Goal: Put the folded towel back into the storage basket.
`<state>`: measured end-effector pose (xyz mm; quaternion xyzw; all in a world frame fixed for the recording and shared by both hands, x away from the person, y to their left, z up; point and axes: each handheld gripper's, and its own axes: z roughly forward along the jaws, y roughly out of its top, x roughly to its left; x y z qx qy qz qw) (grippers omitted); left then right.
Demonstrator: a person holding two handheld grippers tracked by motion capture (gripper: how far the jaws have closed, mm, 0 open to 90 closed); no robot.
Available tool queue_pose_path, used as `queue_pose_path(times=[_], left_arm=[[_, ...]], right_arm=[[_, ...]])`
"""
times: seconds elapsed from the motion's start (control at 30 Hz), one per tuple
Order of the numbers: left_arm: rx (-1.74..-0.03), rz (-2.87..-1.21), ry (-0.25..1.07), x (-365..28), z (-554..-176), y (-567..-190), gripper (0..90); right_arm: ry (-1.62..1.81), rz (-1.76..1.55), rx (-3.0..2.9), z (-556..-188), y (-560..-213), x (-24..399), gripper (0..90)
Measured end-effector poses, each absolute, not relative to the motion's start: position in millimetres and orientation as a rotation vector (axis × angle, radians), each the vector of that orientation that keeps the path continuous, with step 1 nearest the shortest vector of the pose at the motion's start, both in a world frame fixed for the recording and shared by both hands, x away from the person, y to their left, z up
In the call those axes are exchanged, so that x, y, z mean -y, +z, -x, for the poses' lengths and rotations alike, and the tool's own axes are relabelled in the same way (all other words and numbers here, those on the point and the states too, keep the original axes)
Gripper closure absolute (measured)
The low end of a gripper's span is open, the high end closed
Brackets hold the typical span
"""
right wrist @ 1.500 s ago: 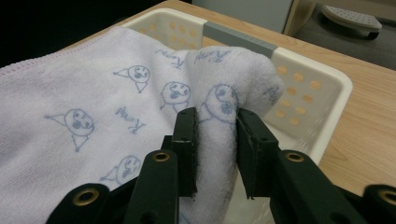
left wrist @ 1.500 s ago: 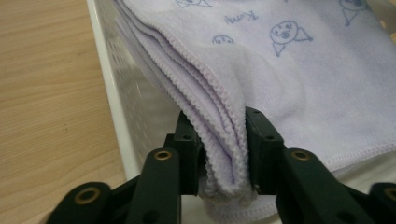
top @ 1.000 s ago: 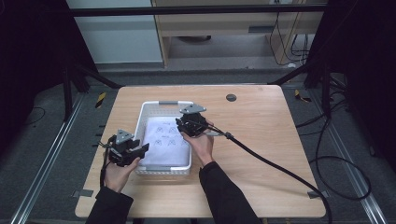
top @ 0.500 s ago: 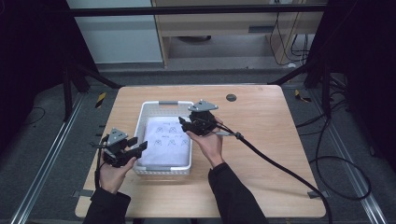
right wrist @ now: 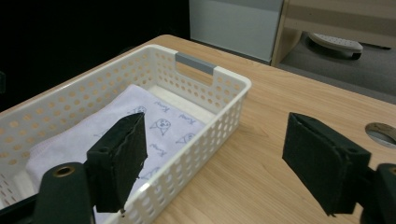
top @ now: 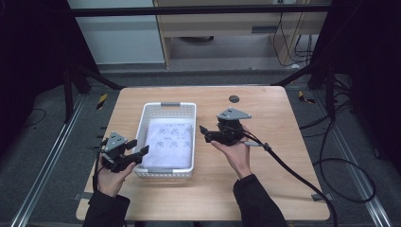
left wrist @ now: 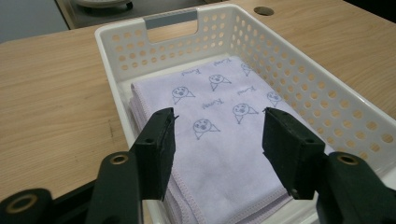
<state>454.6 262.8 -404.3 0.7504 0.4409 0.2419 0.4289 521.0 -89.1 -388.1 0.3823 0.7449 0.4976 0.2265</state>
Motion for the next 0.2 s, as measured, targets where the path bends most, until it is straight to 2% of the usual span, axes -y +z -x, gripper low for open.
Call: queue_pose_path(times=[0.2], left_arm=[[-1.09, -1.886, 0.617, -263, -454, -406, 38.9]], right_arm=[[1.367, -1.082, -2.042, -507, -397, 123, 16.6]])
